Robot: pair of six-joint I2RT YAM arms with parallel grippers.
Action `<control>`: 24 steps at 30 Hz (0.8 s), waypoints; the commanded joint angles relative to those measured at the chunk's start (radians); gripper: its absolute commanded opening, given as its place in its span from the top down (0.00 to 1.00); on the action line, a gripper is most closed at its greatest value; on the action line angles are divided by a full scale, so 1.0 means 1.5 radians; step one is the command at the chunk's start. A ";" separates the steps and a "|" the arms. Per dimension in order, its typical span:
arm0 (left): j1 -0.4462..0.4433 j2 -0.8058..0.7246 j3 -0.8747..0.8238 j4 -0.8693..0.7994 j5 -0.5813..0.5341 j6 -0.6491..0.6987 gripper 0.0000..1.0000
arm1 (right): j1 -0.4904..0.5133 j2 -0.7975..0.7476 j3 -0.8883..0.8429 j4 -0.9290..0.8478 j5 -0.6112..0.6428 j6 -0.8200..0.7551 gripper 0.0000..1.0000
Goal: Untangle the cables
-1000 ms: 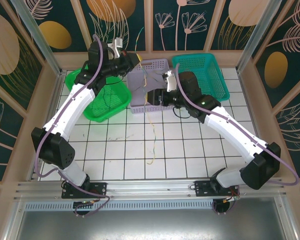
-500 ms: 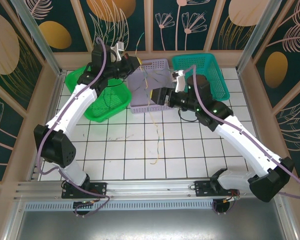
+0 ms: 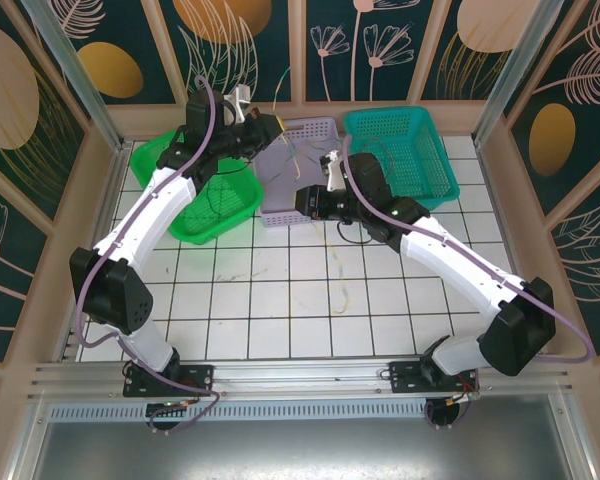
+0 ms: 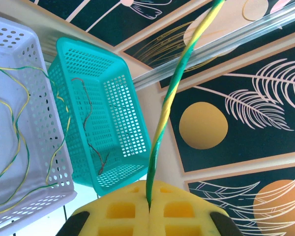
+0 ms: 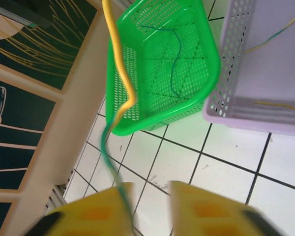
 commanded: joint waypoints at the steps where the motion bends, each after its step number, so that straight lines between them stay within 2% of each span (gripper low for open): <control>1: -0.003 0.014 0.032 -0.008 -0.011 0.019 1.00 | 0.013 0.001 0.013 0.006 0.023 -0.034 1.00; 4: -0.003 0.051 0.102 -0.103 -0.057 0.062 1.00 | 0.062 -0.005 0.007 -0.017 0.058 -0.090 1.00; 7: -0.003 0.110 0.232 -0.241 -0.126 0.119 1.00 | 0.131 -0.018 -0.022 -0.039 0.082 -0.138 1.00; 12: -0.003 0.279 0.557 -0.555 -0.269 0.183 1.00 | 0.251 -0.021 -0.036 -0.108 0.189 -0.221 1.00; 14: -0.003 0.323 0.638 -0.617 -0.303 0.196 1.00 | 0.287 -0.017 -0.028 -0.135 0.227 -0.254 1.00; 16: -0.002 0.327 0.630 -0.623 -0.320 0.202 1.00 | 0.311 -0.024 -0.023 -0.139 0.243 -0.286 1.00; 19: -0.002 0.308 0.544 -0.593 -0.317 0.211 1.00 | 0.312 -0.056 -0.007 -0.113 0.219 -0.313 1.00; 24: -0.003 0.280 0.426 -0.554 -0.279 0.215 1.00 | 0.249 -0.079 0.092 -0.095 0.097 -0.305 1.00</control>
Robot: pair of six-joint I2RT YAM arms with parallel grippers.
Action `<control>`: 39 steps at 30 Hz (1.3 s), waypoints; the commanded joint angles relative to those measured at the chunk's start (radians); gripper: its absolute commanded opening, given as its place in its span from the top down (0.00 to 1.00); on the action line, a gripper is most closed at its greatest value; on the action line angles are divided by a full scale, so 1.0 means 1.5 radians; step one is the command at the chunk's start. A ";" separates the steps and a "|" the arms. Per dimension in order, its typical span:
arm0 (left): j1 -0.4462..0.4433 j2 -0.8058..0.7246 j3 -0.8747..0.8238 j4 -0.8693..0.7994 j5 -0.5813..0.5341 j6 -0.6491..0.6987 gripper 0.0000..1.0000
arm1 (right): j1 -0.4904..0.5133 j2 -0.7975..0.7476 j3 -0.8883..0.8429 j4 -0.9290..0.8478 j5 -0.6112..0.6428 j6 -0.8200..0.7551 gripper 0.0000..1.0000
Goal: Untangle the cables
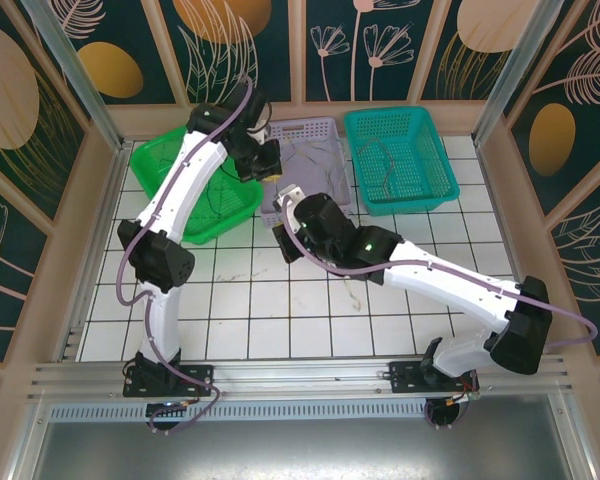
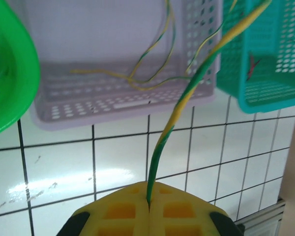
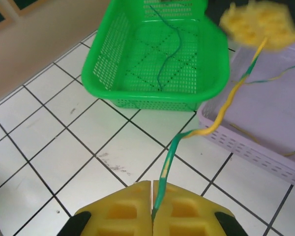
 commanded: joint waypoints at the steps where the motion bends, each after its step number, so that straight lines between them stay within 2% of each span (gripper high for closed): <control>1: 0.040 0.009 -0.042 0.198 -0.129 0.025 1.00 | 0.000 -0.066 0.088 -0.036 -0.197 -0.035 1.00; 5: 0.040 0.004 -0.060 0.206 -0.116 0.004 0.98 | -0.093 -0.066 0.098 -0.036 -0.274 0.013 1.00; 8: 0.040 -0.011 -0.062 0.233 -0.073 -0.014 0.72 | -0.164 -0.070 0.077 -0.005 -0.326 0.062 1.00; 10: 0.040 -0.029 -0.072 0.252 -0.061 -0.016 0.64 | -0.207 -0.073 0.065 0.026 -0.358 0.100 1.00; 12: 0.041 -0.049 -0.088 0.266 -0.060 -0.015 0.62 | -0.243 -0.083 0.050 0.065 -0.391 0.138 1.00; 16: 0.044 -0.081 -0.095 0.262 -0.108 -0.005 0.46 | -0.309 -0.087 0.035 0.106 -0.462 0.197 1.00; 18: 0.045 -0.114 -0.100 0.276 -0.140 -0.005 0.42 | -0.327 -0.086 0.026 0.108 -0.501 0.215 1.00; 21: 0.045 -0.187 -0.155 0.351 -0.181 -0.002 0.33 | -0.375 -0.090 0.007 0.117 -0.548 0.242 1.00; 23: 0.045 -0.214 -0.191 0.378 -0.178 0.011 0.35 | -0.398 -0.098 -0.007 0.138 -0.574 0.266 1.00; 28: 0.047 -0.208 -0.233 0.362 -0.120 0.032 0.77 | -0.430 -0.098 -0.008 0.144 -0.607 0.284 1.00; 29: 0.047 -0.211 -0.243 0.363 -0.121 0.029 0.80 | -0.433 -0.097 -0.008 0.144 -0.612 0.284 1.00; 31: 0.047 -0.223 -0.260 0.371 -0.138 0.021 0.77 | -0.439 -0.093 -0.002 0.135 -0.618 0.276 1.00; 34: 0.046 -0.252 -0.282 0.402 -0.138 -0.002 0.55 | -0.447 -0.078 0.007 0.118 -0.602 0.270 1.00; 39: 0.045 -0.347 -0.422 0.536 -0.073 -0.110 0.44 | -0.463 0.011 0.054 0.127 -0.585 0.311 1.00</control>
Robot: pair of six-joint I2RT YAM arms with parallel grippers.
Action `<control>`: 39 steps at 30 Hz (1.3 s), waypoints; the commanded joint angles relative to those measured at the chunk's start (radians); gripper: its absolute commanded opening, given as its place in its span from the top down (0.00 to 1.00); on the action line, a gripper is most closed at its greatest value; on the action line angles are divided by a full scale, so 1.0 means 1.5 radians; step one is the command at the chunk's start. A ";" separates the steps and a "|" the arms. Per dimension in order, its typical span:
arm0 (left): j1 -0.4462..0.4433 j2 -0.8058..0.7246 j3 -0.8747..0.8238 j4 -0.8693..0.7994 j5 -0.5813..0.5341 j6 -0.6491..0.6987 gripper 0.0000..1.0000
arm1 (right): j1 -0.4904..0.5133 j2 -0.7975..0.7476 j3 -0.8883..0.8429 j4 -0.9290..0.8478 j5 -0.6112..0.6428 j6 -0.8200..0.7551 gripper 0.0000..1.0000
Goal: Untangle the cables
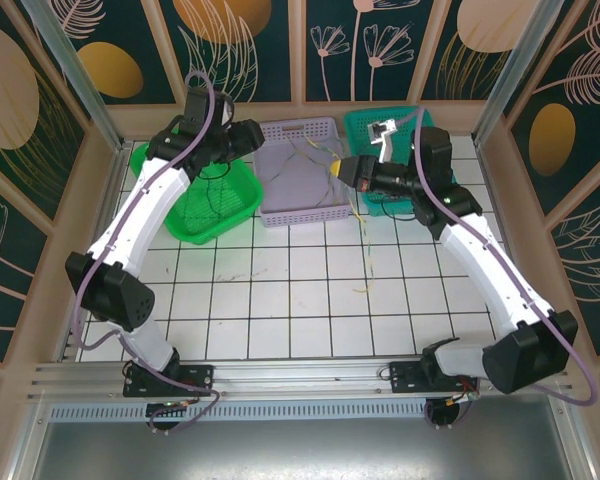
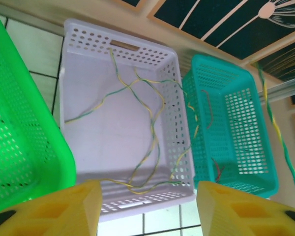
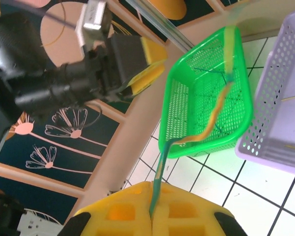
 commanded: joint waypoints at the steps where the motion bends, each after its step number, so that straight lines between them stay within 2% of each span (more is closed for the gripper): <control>1: -0.004 -0.090 -0.089 0.139 0.062 -0.098 0.41 | -0.010 0.075 0.058 0.011 -0.001 0.027 1.00; 5: -0.014 -0.150 -0.173 0.244 0.083 -0.165 0.34 | -0.010 0.137 0.085 0.020 0.002 0.045 1.00; 8: -0.014 -0.145 -0.173 0.220 0.081 -0.179 0.32 | -0.010 0.181 0.103 0.041 0.001 0.069 1.00; 13: -0.014 -0.121 -0.178 0.209 0.085 -0.228 0.33 | -0.008 0.275 0.180 -0.001 -0.024 0.102 1.00; 14: -0.015 -0.115 -0.178 0.208 0.094 -0.242 0.35 | -0.008 0.283 0.189 -0.012 -0.021 0.104 1.00; 18: -0.068 -0.122 -0.204 0.256 0.143 -0.242 0.61 | -0.012 0.301 0.220 -0.065 0.038 0.114 1.00; 20: -0.104 -0.146 -0.246 0.308 0.182 -0.221 0.64 | -0.017 0.312 0.224 -0.068 0.054 0.140 1.00; 23: -0.154 -0.191 -0.323 0.369 0.227 -0.155 0.60 | -0.015 0.326 0.233 -0.064 0.072 0.179 1.00; 25: -0.175 -0.207 -0.365 0.386 0.246 -0.126 0.52 | -0.010 0.331 0.239 -0.060 0.080 0.202 1.00; 30: -0.195 -0.210 -0.417 0.410 0.201 -0.063 0.44 | 0.003 0.336 0.264 -0.063 0.087 0.242 1.00; 39: -0.206 -0.146 -0.375 0.474 0.203 -0.054 0.39 | 0.023 0.285 0.244 -0.057 0.097 0.295 1.00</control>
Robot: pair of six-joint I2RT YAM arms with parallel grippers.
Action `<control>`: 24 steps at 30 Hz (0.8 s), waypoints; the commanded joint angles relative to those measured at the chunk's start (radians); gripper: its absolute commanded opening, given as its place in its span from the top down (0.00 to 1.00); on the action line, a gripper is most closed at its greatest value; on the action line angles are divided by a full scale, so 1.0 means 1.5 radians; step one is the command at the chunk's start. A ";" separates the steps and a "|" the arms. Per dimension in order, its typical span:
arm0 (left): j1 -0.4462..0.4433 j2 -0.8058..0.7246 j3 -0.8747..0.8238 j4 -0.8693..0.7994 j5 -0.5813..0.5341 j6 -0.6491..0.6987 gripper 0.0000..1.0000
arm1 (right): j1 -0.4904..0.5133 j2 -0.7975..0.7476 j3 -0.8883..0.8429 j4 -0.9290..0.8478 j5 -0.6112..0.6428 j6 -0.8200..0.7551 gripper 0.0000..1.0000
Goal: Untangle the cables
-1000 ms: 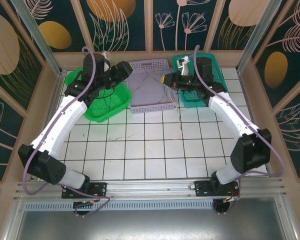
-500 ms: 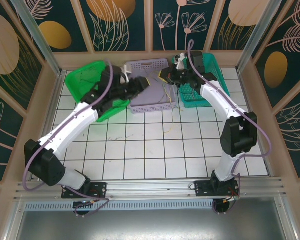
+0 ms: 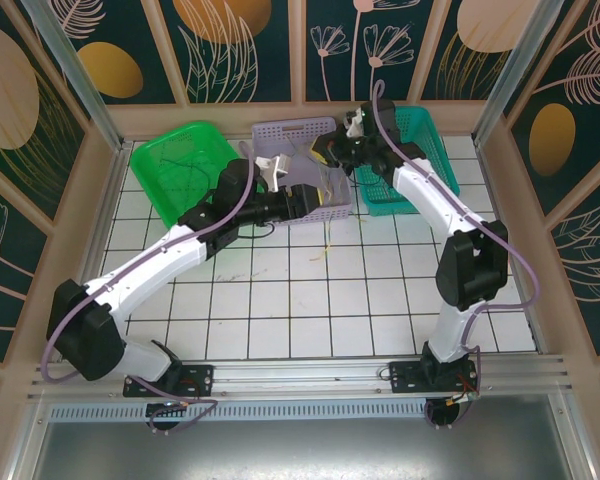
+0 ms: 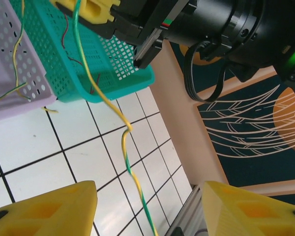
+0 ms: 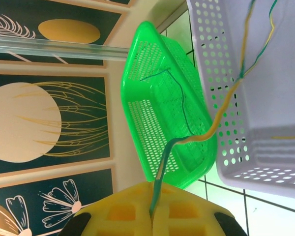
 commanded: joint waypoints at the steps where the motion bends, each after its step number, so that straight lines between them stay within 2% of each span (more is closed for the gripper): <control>1: -0.010 0.021 0.037 0.060 0.014 0.025 0.39 | 0.005 -0.056 -0.003 0.003 0.011 0.030 1.00; 5: -0.032 0.048 0.063 0.040 0.025 0.042 0.38 | 0.005 -0.087 -0.037 0.025 0.002 0.050 1.00; 9: -0.046 0.089 0.109 -0.094 -0.054 0.110 0.41 | 0.005 -0.122 -0.057 0.037 -0.010 0.076 1.00; 11: -0.045 0.094 0.107 -0.127 -0.094 0.135 0.48 | 0.006 -0.147 -0.061 0.018 -0.006 0.068 1.00; 14: -0.045 0.095 0.102 -0.156 -0.133 0.170 0.64 | 0.004 -0.184 -0.076 -0.012 -0.017 0.052 1.00; 16: -0.046 0.096 0.108 -0.191 -0.189 0.205 0.75 | 0.004 -0.212 -0.097 -0.034 -0.029 0.036 1.00; 20: -0.045 0.087 0.113 -0.214 -0.259 0.279 0.81 | -0.001 -0.279 -0.165 -0.070 -0.044 0.009 1.00; 24: -0.045 0.080 0.110 -0.217 -0.300 0.381 0.81 | -0.011 -0.337 -0.225 -0.100 -0.073 -0.015 1.00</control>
